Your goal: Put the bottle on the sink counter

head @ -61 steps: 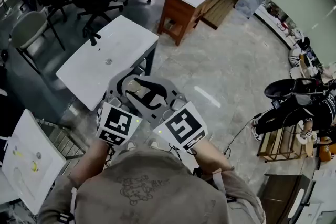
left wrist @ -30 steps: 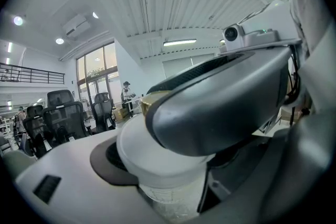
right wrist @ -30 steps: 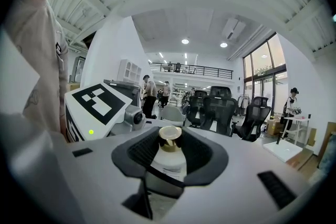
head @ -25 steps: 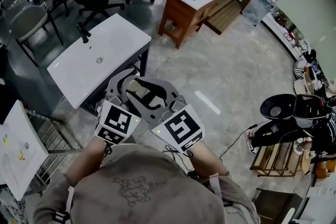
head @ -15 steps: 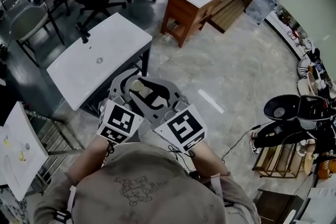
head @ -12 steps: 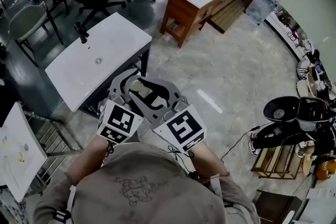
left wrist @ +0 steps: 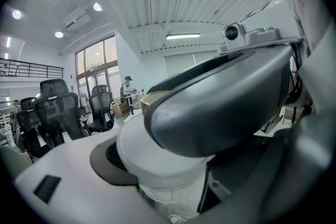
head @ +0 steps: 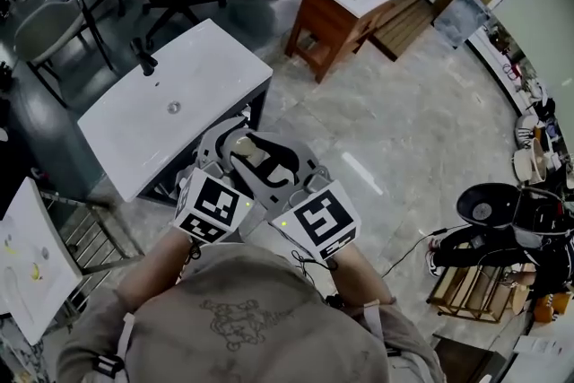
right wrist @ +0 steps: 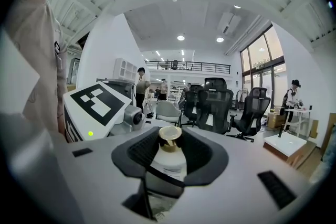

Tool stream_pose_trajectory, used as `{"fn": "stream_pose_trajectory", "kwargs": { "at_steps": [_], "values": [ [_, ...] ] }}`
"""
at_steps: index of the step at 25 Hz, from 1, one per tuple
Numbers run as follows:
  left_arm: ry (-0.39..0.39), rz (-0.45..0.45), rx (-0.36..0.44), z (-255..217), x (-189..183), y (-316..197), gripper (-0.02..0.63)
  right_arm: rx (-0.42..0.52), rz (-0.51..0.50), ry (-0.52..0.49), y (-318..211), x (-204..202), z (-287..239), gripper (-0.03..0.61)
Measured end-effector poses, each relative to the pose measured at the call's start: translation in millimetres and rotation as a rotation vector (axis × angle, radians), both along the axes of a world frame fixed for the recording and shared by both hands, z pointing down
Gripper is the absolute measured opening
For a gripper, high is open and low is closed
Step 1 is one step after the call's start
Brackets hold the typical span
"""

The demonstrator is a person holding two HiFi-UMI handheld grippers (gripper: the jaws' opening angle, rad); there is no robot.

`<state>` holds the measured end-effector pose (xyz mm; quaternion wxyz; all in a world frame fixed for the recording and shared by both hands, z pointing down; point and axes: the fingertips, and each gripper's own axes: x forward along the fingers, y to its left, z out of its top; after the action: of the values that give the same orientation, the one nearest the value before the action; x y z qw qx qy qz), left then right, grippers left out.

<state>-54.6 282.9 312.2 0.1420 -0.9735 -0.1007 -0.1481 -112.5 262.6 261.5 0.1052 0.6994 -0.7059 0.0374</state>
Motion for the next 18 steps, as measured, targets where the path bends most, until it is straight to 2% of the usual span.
{"fn": "stream_pose_trajectory", "kwargs": {
  "at_steps": [18],
  "values": [
    [-0.06,-0.06,-0.041,10.8,100.1,-145.2,0.33,-0.073,-0.058,-0.051,-144.3,102.0,8.9,0.138]
  ]
}}
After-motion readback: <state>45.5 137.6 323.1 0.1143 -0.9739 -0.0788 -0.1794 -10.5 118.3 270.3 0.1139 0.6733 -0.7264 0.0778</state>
